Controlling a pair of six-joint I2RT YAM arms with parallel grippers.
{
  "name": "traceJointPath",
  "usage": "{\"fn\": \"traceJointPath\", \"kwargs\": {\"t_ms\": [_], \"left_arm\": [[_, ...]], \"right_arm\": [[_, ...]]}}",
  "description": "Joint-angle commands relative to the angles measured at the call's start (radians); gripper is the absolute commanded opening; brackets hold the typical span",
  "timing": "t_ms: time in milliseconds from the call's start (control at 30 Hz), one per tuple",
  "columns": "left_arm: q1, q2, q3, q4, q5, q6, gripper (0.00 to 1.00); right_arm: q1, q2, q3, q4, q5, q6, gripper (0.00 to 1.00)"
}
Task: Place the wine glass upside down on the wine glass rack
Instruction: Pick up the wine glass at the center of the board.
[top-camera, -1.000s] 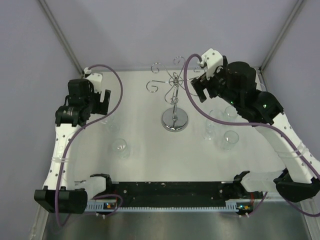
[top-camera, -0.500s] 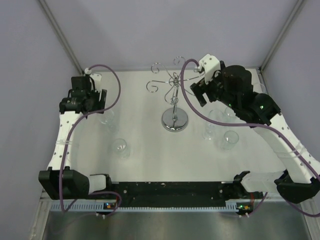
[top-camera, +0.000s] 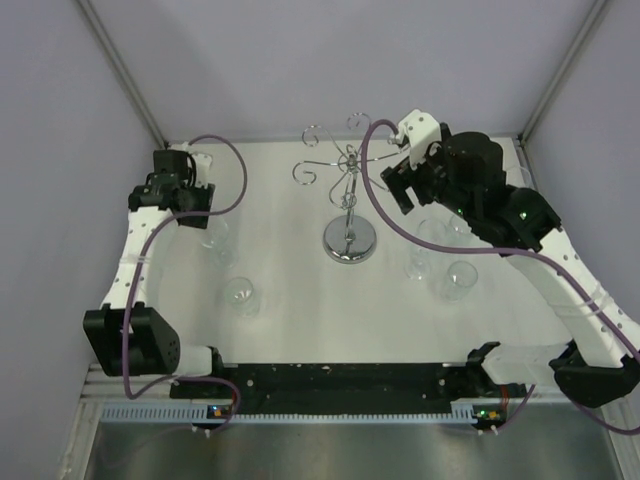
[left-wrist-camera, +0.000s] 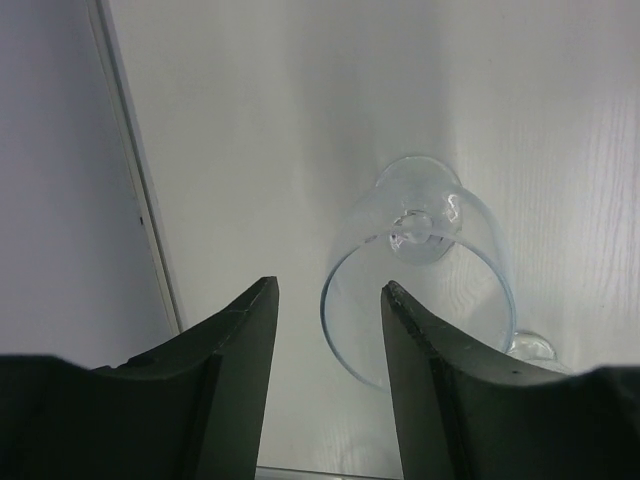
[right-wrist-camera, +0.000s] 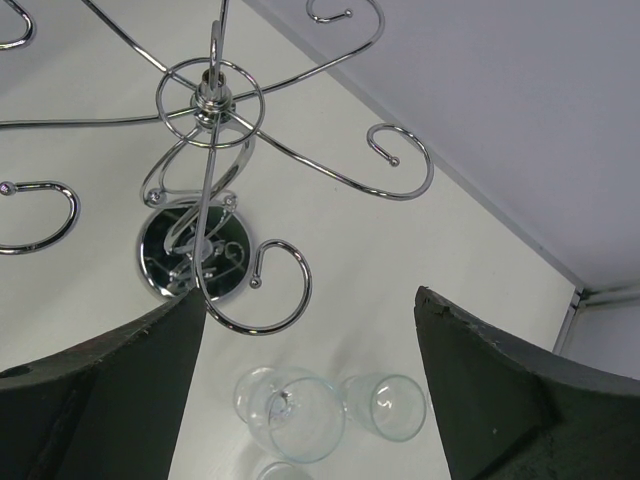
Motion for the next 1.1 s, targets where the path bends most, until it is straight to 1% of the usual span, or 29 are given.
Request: {"fn": "traceJointPath", "kwargs": {"t_ms": [0, 233, 333, 433, 567, 767, 833, 867, 933, 1067], "left_arm": [[0.008, 0.031, 0.040, 0.000, 0.030, 0.015, 0.49], [0.008, 0.068, 0.064, -0.033, 0.030, 0.015, 0.32], [0.007, 0.076, 0.081, -0.050, 0.037, 0.017, 0.22], [0.008, 0.076, 0.090, -0.055, 0.039, 0.017, 0.16], [0.008, 0.073, 0.106, -0.064, 0.036, 0.014, 0.00], [0.007, 0.048, 0.169, -0.096, 0.053, 0.000, 0.00], [0.007, 0.028, 0.207, -0.112, 0.080, -0.009, 0.00], [0.007, 0.014, 0.228, -0.118, 0.124, -0.014, 0.00], [0.007, -0.021, 0.264, -0.116, 0.168, -0.025, 0.00], [0.007, -0.104, 0.331, -0.109, 0.229, -0.051, 0.00]], "right_arm": [[-0.008, -0.036, -0.012, 0.030, 0.022, -0.004, 0.84], [-0.009, -0.044, -0.010, 0.031, 0.029, -0.013, 0.84], [-0.009, -0.041, -0.004, 0.028, 0.032, -0.016, 0.84], [-0.009, -0.037, 0.003, 0.025, 0.028, -0.018, 0.84], [-0.009, -0.039, 0.010, 0.019, 0.029, -0.019, 0.84], [-0.009, -0.037, 0.034, 0.005, 0.017, -0.019, 0.85], [-0.009, -0.033, 0.052, -0.007, 0.006, -0.018, 0.85], [-0.009, -0.031, 0.062, -0.010, 0.000, -0.015, 0.85], [-0.011, -0.027, 0.088, -0.019, -0.020, -0.009, 0.85], [-0.009, -0.018, 0.120, -0.035, -0.110, 0.005, 0.85]]}}
